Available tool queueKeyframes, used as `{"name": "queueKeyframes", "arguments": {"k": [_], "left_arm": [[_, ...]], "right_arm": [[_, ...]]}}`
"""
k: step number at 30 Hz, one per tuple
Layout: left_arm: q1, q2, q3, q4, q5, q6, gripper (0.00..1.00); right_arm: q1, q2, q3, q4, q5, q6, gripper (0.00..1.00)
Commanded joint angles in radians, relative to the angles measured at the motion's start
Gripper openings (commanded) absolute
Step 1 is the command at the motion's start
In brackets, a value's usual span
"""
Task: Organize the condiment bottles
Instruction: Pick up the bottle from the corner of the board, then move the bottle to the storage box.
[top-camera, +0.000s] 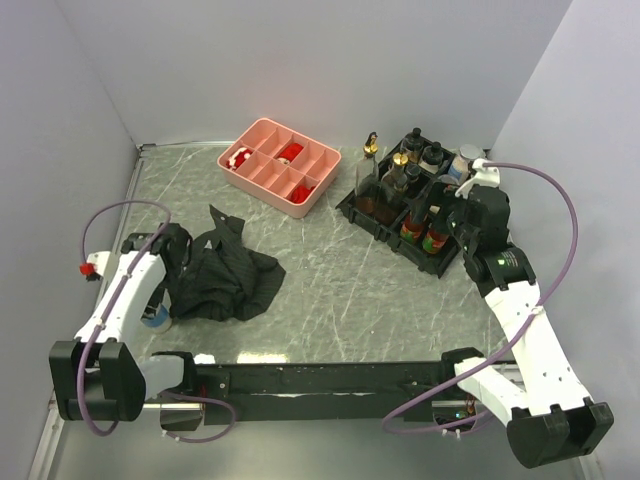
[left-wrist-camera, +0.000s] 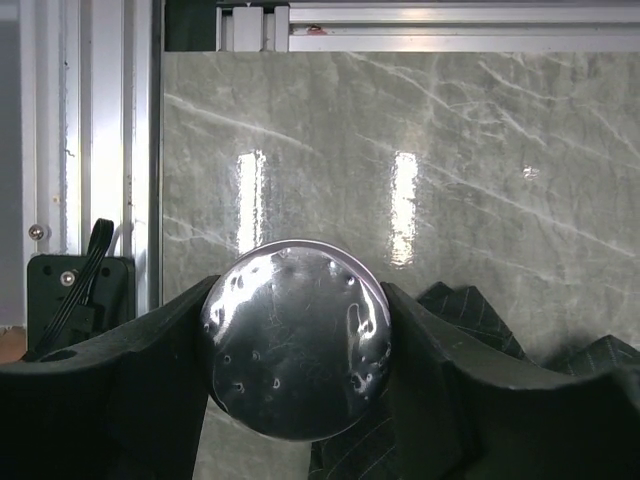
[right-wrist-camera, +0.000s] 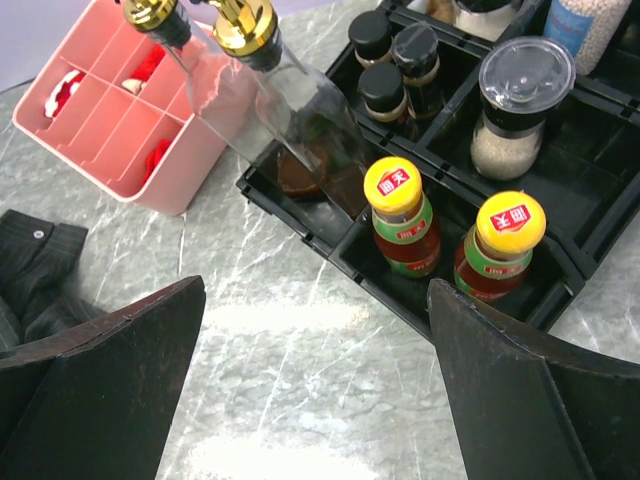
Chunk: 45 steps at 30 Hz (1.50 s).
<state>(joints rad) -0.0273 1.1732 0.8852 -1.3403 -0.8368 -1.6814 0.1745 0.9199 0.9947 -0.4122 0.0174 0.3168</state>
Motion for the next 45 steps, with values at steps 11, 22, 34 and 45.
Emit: {"name": "queueKeyframes", "arguments": {"k": [11,22,34,45], "left_arm": [[0.010,0.077,0.329,-0.030,-0.247,0.164,0.01],[0.006,-0.053,0.446,0.512,-0.057,0.859,0.01],[-0.006,-0.246,0.219,1.047,0.756,1.282,0.01],[-0.356,-0.118,0.242,1.133,0.949,1.327,0.01]], "right_arm": [[0.008,-0.046,0.045,-0.029,-0.063,-0.001,1.00],[0.016,-0.082,0.048,-0.007,-0.159,0.018,1.00],[0.017,-0.096,0.033,0.004,-0.188,0.011,1.00],[0.019,-0.141,0.005,-0.004,-0.189,-0.002,1.00]]}}
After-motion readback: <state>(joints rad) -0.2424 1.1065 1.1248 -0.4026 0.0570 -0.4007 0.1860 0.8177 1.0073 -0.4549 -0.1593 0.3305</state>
